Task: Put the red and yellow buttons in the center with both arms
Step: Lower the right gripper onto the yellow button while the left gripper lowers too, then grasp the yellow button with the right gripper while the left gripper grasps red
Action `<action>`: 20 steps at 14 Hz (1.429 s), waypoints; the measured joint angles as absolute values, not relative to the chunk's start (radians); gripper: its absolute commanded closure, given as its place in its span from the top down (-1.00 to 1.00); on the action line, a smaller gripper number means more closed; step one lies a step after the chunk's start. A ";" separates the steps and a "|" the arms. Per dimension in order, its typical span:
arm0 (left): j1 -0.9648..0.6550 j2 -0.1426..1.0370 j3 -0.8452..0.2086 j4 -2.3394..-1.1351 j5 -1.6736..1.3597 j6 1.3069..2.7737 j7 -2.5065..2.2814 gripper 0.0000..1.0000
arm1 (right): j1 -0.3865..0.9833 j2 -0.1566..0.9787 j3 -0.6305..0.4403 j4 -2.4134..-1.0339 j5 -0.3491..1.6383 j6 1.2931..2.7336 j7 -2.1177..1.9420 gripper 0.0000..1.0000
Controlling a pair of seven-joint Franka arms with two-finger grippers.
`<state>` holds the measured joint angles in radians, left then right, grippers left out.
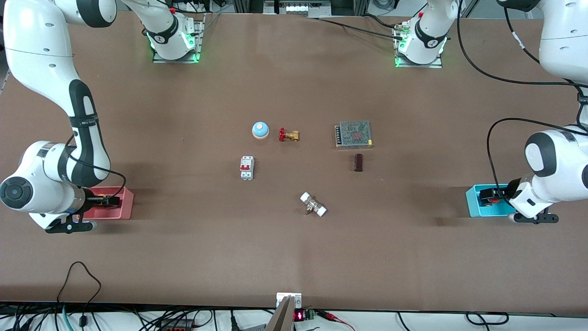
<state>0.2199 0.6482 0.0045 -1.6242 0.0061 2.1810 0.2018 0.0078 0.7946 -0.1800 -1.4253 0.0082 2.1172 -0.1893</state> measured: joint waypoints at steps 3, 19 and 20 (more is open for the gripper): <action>0.220 0.652 0.005 -1.624 0.006 2.185 0.201 0.28 | 0.003 0.806 -0.180 -1.425 0.040 2.117 -0.189 1.00; 0.210 0.540 0.001 -1.578 0.007 2.072 0.202 -0.45 | -0.007 0.785 -0.179 -1.394 0.041 2.106 -0.237 -0.53; 0.207 0.515 -0.001 -1.578 0.007 2.044 0.202 -0.45 | -0.006 0.764 -0.179 -1.386 0.041 2.090 -0.250 -0.53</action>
<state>0.2065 0.5152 -0.0014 -1.5778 0.0069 2.0436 0.2020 -0.0062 0.7640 -0.1790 -1.3861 0.0412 2.0897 -0.2495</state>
